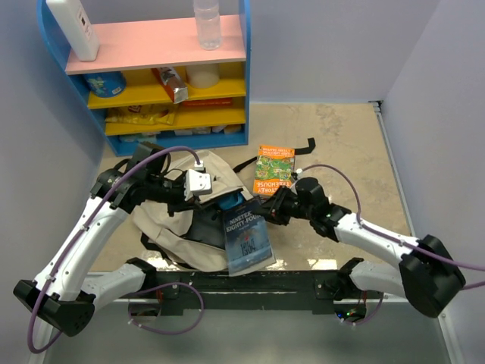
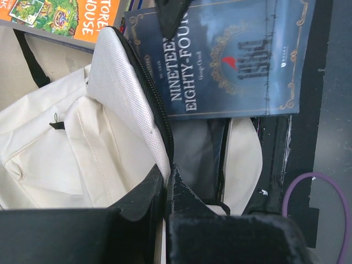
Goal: Pack the student bag
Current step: Place the book in the student bag.
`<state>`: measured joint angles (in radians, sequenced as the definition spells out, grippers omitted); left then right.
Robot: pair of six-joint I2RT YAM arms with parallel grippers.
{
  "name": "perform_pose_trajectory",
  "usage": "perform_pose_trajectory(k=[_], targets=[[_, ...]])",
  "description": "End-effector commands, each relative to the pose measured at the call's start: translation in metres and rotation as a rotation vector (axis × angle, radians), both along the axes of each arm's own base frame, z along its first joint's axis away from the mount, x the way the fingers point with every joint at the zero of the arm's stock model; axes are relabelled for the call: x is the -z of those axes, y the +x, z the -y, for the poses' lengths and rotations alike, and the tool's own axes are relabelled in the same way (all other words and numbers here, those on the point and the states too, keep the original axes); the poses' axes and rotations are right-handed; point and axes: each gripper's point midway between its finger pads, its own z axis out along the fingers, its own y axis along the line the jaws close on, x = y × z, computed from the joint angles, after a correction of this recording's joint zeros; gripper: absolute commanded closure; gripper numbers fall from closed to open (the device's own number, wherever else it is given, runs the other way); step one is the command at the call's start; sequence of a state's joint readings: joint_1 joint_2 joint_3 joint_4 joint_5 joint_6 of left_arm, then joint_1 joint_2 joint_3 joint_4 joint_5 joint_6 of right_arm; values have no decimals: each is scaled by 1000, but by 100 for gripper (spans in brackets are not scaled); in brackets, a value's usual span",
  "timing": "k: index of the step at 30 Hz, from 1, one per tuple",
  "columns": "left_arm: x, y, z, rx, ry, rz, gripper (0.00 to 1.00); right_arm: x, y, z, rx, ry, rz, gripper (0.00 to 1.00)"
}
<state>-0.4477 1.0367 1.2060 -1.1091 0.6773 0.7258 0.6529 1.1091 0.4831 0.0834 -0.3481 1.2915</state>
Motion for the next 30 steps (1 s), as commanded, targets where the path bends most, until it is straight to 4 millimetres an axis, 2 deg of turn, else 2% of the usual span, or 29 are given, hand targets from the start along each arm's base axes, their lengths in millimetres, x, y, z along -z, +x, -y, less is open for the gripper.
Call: perform_pose_trajectory(k=[1,2,4,9,12,13,15,16,18,23,24,25,27,29,30], targets=[[-25,-4,10,50,-78,54,100,-90,47,-36,46,226,189,100],[-22,-6,10,52,-73,49,100,-99,53,-41,50,243,202,100],[-17,-9,9,57,-71,35,100,-105,67,-49,71,266,209,100],[-9,-16,8,64,-66,-1,100,-103,93,-55,179,291,215,100],[-6,-18,8,64,-70,-14,100,-102,107,-62,243,279,270,100],[-7,-20,10,71,-80,-19,100,-110,109,-68,242,279,299,100],[-7,-23,12,77,-93,-40,100,-104,120,-72,269,235,337,100],[-6,-25,13,80,-95,-48,100,-114,122,-76,275,252,372,100],[-4,-29,14,87,-97,-70,100,-112,132,-76,313,229,395,100],[5,-37,19,102,-103,-113,100,-128,148,-67,436,254,443,100],[6,-38,20,105,-108,-118,100,-124,153,-69,455,247,439,100],[7,-41,23,108,-111,-131,100,-132,153,-77,446,265,446,100],[6,-38,26,107,-114,-124,100,-122,153,-92,426,268,422,100],[2,-37,28,109,-120,-113,100,-125,143,-115,380,283,412,100],[1,-36,29,108,-122,-111,100,-115,131,-131,348,262,394,100]])
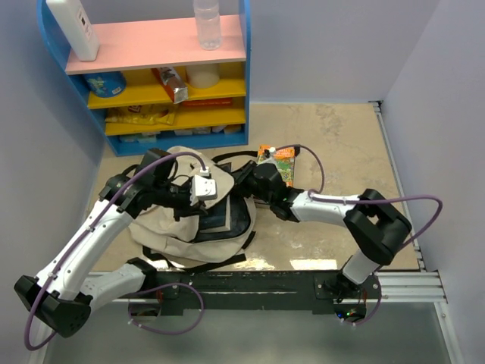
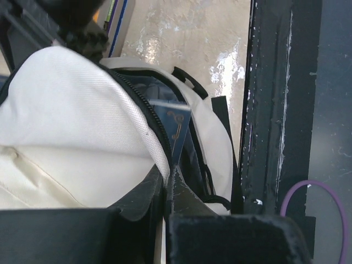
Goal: Pack the student bag
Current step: Place the book in the student bag.
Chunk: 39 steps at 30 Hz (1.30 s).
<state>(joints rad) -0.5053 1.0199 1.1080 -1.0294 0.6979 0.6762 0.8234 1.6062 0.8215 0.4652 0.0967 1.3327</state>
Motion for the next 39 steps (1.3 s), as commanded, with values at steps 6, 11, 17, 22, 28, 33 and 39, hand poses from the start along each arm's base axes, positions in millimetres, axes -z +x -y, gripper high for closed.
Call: perform_pose_trajectory(k=[6,11,17,22,28,33,39], targets=[[-21,-36,20,128,-129,-107,100,-80,-19,-67,89,148,136,100],[-24,-30,20,112,-119,-85,100,-67,-26,-89,43,168,107,100],[-20,-29,15,104,-98,-62,100,-19,-57,-98,-86,59,39,100],[-14,-26,14,93,-81,-52,100,20,-79,-78,-126,-34,-42,100],[-9,-20,14,82,-63,-50,100,39,-112,-100,-257,-120,-83,100],[-6,-19,14,78,-58,-57,100,67,-114,-105,-231,-158,-125,100],[-3,-16,16,73,-57,-57,100,55,-79,-131,-117,-132,-54,100]])
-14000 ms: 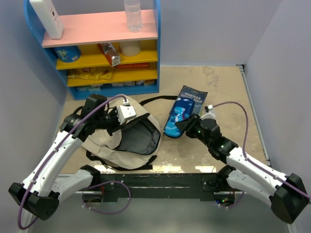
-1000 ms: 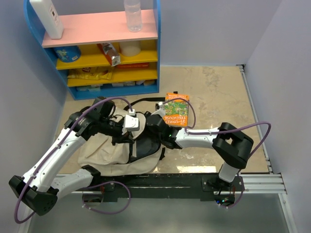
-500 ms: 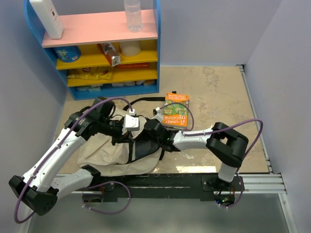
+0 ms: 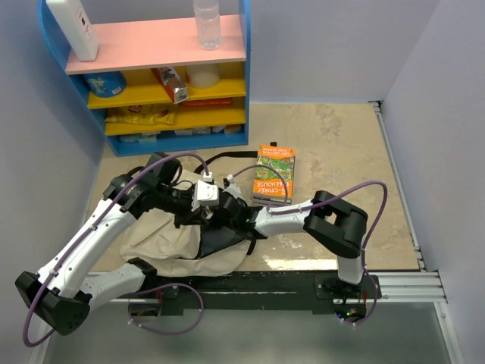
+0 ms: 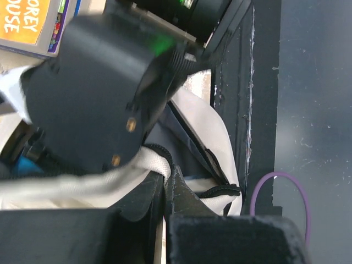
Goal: Pack the student bag
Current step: Place the book in the student bag.
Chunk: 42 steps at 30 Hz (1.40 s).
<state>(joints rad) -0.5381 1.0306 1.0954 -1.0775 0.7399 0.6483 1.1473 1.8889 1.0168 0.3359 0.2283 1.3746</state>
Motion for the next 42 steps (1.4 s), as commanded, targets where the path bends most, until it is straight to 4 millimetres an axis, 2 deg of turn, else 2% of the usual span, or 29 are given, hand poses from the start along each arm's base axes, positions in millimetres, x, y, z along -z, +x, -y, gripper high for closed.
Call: perform_pose_trajectory(k=[1,3,4,5,7,10,11,12,13,14,16,19,20,24,25,27,30,33,34,35,38,42], targets=[[-11,6,12,28,-62,42,100,-24,18,-32,48,46,62,100],[-15,7,12,34,-63,52,100,-26,5,-47,-40,25,56,94],[-15,6,11,35,-57,51,100,-23,-2,-48,-78,-7,67,81],[-16,6,10,34,-54,58,100,-19,-7,-46,-95,-27,64,76],[-14,5,8,39,-47,60,100,-8,-18,-32,-120,-67,39,68],[-13,4,7,38,-49,66,100,-2,-22,-2,-105,-95,47,68],[-13,3,7,36,-49,68,100,8,-25,10,-108,-119,47,69],[-13,3,7,35,-48,69,100,1,-25,15,-106,-111,60,69],[-13,4,6,33,-47,73,100,2,-25,21,-118,-128,80,68],[-13,4,6,31,-45,73,100,10,-28,29,-128,-157,85,63],[-14,5,5,29,-41,75,100,12,-27,39,-137,-182,98,55],[-17,6,6,27,-43,81,100,18,-25,49,-160,-148,103,45],[-17,6,6,24,-41,81,100,18,-19,52,-152,-114,115,41],[-18,7,6,21,-38,81,100,21,-10,56,-180,-94,106,38],[-20,8,5,18,-38,86,100,16,-3,60,-166,-77,112,38],[-20,9,5,14,-34,89,100,9,2,65,-147,-33,125,41],[-19,10,5,14,-34,84,100,-1,23,76,-85,-7,139,49],[-20,11,7,12,-37,83,100,-16,36,76,-52,-15,194,68],[-20,11,7,13,-38,80,100,-26,40,72,-49,-4,209,84],[-20,11,7,14,-36,79,100,-27,41,72,-48,-11,210,89],[-19,12,7,13,-33,80,100,-40,47,68,-50,-9,239,97],[-19,12,7,15,-32,81,100,-53,42,71,-54,18,265,100]])
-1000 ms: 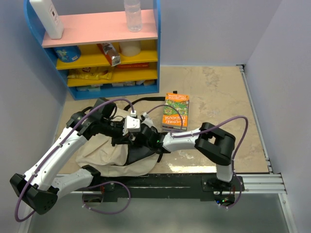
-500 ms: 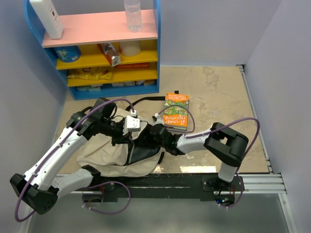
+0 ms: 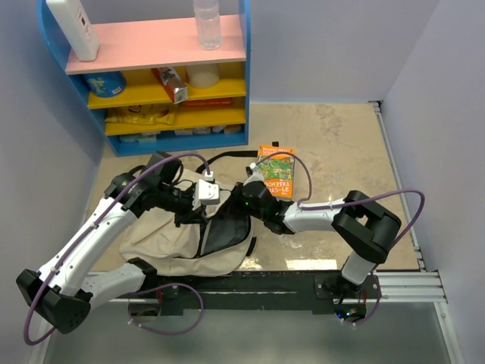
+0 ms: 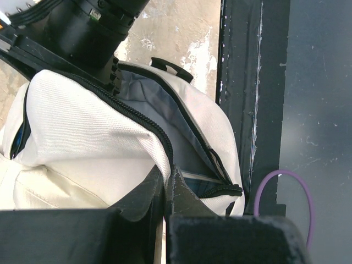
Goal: Pack the student bag
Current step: Place the book in the student bag.
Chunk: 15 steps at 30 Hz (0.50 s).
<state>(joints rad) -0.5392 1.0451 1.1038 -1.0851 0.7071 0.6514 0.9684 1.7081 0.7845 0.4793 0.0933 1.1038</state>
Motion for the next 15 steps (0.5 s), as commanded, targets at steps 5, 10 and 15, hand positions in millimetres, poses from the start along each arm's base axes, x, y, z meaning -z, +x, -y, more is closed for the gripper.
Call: perform_pose_trajectory(k=[5,10,15], targets=[[-19,7,11,33,-66,63,100,-55,-6,-24,-93,226,121,100],[-21,7,11,31,-67,65,100,-40,-2,-49,-114,266,52,100],[-21,7,10,28,-61,73,100,-21,1,-58,-111,205,29,100]])
